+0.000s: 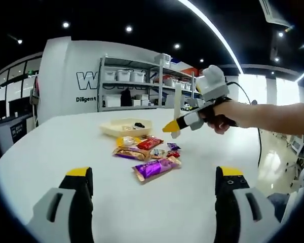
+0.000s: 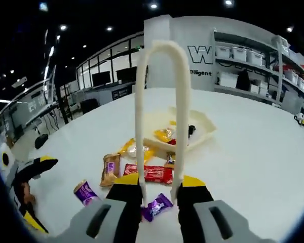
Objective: Place the target food into the container with the food tongs after gripping and lifting it, then release it inside without dropping or visibly crushing the food.
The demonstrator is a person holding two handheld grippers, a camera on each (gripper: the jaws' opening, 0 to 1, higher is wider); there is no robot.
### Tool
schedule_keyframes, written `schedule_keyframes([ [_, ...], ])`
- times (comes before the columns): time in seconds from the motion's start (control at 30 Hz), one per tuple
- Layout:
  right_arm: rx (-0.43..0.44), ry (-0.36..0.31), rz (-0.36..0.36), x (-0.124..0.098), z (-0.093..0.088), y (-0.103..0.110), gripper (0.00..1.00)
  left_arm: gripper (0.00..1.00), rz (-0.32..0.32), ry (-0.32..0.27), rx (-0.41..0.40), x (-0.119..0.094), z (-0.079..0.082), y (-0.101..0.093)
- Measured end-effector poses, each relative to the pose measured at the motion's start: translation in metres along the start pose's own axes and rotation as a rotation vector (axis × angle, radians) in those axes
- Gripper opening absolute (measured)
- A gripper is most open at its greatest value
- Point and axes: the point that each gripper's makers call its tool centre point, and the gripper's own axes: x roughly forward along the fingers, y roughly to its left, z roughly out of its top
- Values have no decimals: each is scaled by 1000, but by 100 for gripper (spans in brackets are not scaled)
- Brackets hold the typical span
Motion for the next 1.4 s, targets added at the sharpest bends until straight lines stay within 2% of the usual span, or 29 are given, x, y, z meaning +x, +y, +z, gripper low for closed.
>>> schedule_keyframes([
  [0.1, 51, 9, -19, 11, -7, 0, 21, 99, 2, 0, -5, -1, -1, 1],
  [0.2, 13, 12, -63, 17, -15, 4, 20, 99, 21, -8, -10, -1, 2, 5],
  [0.27, 7, 23, -65, 18, -20, 9, 20, 99, 14, -18, -21, -2, 3, 5],
  [0.33, -86, 19, -79, 18, -16, 10, 20, 99, 18, -11, -21, -2, 1, 6],
  [0.43, -132, 46, -63, 14, -20, 14, 20, 99, 21, 3, -26, 0, -1, 7],
  [0.53, -179, 51, 5, 8, -21, 22, 20, 99, 23, -5, -22, 0, 0, 7],
  [0.8, -274, 120, -18, -6, -31, 2, 20, 99, 32, -26, -44, -1, 2, 10],
  [0.93, -272, 107, -26, -12, -25, -8, 20, 99, 30, -19, -38, -2, 0, 8],
  [1.0, -225, 86, -13, -13, -18, -12, 21, 99, 26, -17, -40, -2, 0, 7],
  [1.1, -160, 71, 42, -10, -13, -8, 21, 99, 28, -14, -40, -2, -1, 6],
  [1.2, -93, 104, 136, -6, -22, 4, 20, 99, 35, -14, -26, -3, -1, 5],
  [1.27, -135, 102, 131, -3, -24, 1, 20, 99, 32, -12, -25, -3, -1, 5],
  [1.3, -191, 100, 136, -3, -26, 1, 20, 99, 32, -9, -25, -3, -2, 5],
  [1.37, -178, 100, 135, -4, -27, 0, 21, 99, 33, -5, -22, -3, -2, 5],
  [1.4, -155, 93, 168, -5, -27, 5, 21, 99, 33, -7, -23, -3, -2, 5],
])
